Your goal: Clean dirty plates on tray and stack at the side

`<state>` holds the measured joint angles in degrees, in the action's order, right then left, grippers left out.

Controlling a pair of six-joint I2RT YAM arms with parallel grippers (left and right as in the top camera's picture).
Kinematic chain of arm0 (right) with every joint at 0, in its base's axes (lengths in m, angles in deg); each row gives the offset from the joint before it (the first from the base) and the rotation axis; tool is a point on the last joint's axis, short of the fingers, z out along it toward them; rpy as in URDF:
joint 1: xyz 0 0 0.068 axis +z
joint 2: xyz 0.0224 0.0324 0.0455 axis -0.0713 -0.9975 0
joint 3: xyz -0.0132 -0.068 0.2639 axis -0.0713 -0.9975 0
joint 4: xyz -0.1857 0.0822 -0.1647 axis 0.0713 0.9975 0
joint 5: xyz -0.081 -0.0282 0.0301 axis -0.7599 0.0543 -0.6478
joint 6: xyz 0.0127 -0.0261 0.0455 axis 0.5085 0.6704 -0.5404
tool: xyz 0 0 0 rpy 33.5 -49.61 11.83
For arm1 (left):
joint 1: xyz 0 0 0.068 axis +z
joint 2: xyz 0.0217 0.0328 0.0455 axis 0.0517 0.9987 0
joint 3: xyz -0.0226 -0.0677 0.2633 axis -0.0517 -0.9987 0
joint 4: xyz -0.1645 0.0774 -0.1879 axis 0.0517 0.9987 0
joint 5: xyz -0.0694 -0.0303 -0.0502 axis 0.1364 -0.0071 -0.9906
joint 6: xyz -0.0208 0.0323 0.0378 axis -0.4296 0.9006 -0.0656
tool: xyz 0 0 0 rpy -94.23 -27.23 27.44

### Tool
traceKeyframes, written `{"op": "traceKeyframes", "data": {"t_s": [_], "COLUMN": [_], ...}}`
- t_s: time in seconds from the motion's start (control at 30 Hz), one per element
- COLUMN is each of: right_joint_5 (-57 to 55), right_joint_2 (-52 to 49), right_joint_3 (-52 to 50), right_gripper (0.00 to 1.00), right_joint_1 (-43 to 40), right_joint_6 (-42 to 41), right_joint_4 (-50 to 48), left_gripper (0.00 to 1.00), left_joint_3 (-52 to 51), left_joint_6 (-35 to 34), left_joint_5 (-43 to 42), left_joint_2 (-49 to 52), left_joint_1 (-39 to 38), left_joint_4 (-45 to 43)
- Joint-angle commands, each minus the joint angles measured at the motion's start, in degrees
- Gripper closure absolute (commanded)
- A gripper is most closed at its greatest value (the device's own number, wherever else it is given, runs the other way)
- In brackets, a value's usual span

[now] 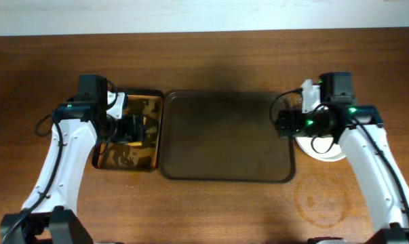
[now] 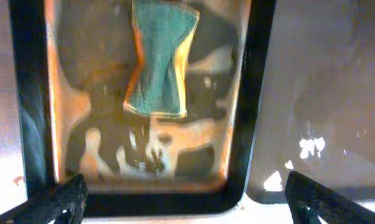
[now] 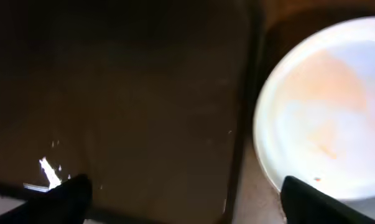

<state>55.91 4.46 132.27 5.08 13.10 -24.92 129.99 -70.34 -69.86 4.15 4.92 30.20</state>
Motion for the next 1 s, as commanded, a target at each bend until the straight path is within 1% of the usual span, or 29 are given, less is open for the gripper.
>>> {"op": "traceKeyframes", "data": {"t_s": [0.0,0.07,0.13,0.17,0.3,0.37,0.43,0.53,0.87,0.97], "right_joint_5": [-3.98,-3.87,-3.87,-3.87,-4.13,-4.11,-4.09,-4.09,-4.28,-4.94], "right_joint_2": [3.98,7.17,12.07,16.11,32.63,40.24,43.45,44.33,40.06,41.86], "right_joint_3": [1.22,0.48,-1.62,-3.56,-11.50,-14.25,-14.49,-14.49,-14.49,-14.93], "right_gripper": [0.02,0.02,0.02,0.02,0.02,0.02,0.02,0.01,0.02,0.02], "right_joint_1": [2.05,2.05,2.05,2.05,2.03,2.03,2.05,2.03,2.05,2.05], "right_joint_6": [-0.81,-0.94,-0.94,-0.94,-0.92,-0.94,-0.92,-0.92,-0.72,0.13], "right_joint_4": [3.50,5.14,4.61,3.72,0.11,-1.09,-0.28,-0.04,0.02,-0.94], "left_gripper": [0.00,0.00,0.00,0.00,0.00,0.00,0.00,0.00,0.00,0.00], "left_joint_3": [1.03,0.79,-0.92,-2.86,-15.69,-20.20,-22.01,-22.01,-22.01,-22.01], "left_joint_6": [-1.40,-1.31,-0.52,-0.46,2.54,2.29,2.29,2.29,2.29,2.29], "left_joint_5": [1.49,1.95,1.95,1.95,1.92,2.21,2.58,2.56,2.58,2.56], "left_joint_2": [-5.51,-9.20,-13.73,-17.09,-36.68,-45.35,-51.56,-54.97,-54.95,-54.95], "left_joint_1": [0.24,0.24,0.20,0.20,0.20,0.20,0.20,0.20,0.20,0.20], "left_joint_4": [4.42,5.77,4.55,2.95,-6.64,-9.16,-9.18,-9.16,-9.16,-9.16]}}
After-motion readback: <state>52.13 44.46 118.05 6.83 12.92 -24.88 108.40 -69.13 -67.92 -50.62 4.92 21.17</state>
